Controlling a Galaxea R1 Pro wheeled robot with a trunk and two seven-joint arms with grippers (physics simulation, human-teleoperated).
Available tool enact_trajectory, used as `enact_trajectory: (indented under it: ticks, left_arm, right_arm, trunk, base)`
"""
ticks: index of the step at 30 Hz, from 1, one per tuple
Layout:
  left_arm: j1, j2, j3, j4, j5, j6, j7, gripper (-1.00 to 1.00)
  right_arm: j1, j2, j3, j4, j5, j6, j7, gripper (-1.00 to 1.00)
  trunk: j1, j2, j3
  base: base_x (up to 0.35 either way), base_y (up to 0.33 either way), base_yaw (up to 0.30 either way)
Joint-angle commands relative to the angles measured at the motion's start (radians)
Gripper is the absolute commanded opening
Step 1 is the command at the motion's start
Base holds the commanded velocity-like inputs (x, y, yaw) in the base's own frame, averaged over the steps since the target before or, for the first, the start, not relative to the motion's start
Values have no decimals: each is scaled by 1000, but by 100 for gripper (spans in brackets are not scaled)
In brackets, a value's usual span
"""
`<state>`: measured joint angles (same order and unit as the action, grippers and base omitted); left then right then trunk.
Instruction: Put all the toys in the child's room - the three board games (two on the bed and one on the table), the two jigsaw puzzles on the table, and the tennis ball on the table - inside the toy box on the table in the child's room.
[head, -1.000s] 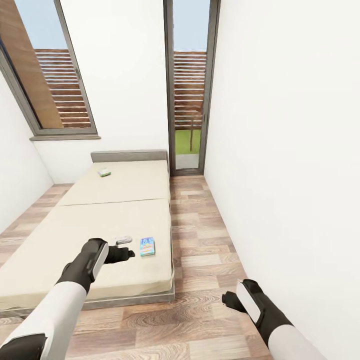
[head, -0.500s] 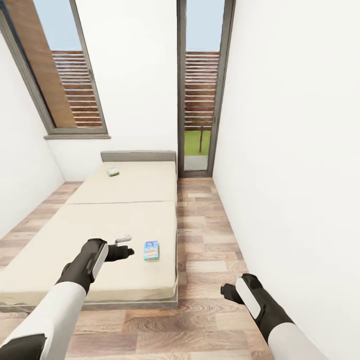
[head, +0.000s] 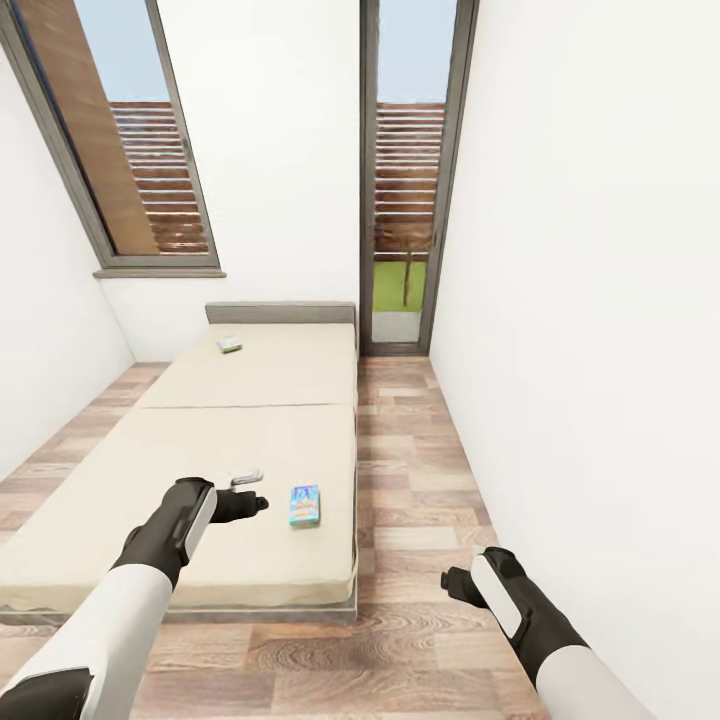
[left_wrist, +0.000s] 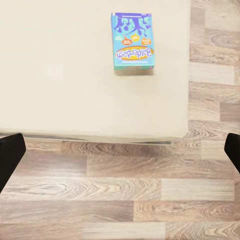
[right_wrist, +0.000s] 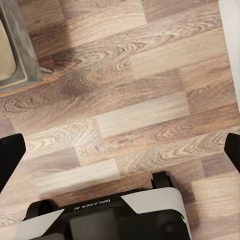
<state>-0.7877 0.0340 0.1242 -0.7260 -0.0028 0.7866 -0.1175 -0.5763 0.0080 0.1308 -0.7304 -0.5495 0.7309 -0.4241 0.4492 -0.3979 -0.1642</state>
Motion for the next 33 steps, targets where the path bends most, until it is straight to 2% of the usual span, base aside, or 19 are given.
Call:
enact_trajectory:
  ticks: [1, 8, 20, 33]
  left_arm:
    - [-1, -1, 2, -1, -1, 5, -4, 100]
    - [-1, -1, 2, -1, -2, 4, -2, 100]
    - [1, 0, 2, -1, -3, 3, -1, 100]
    - [1, -1, 2, -1, -3, 3, -1, 100]
  right_arm:
    - [-1, 0, 3, -1, -10, 2, -10, 100]
    - [-1, 0, 3, -2, -10, 2, -10, 100]
    - [-1, 0, 3, -1, -10, 1, -11, 100]
    - [-1, 0, 3, -1, -10, 1, -11, 100]
  trunk:
    - [1, -2, -2]
    - [1, -2, -2]
    - [1, -2, -2]
    - [1, -2, -2]
  base:
    - [94, -1, 2]
    - [182, -1, 1]
    - [298, 0, 11]
    - [235, -13, 221]
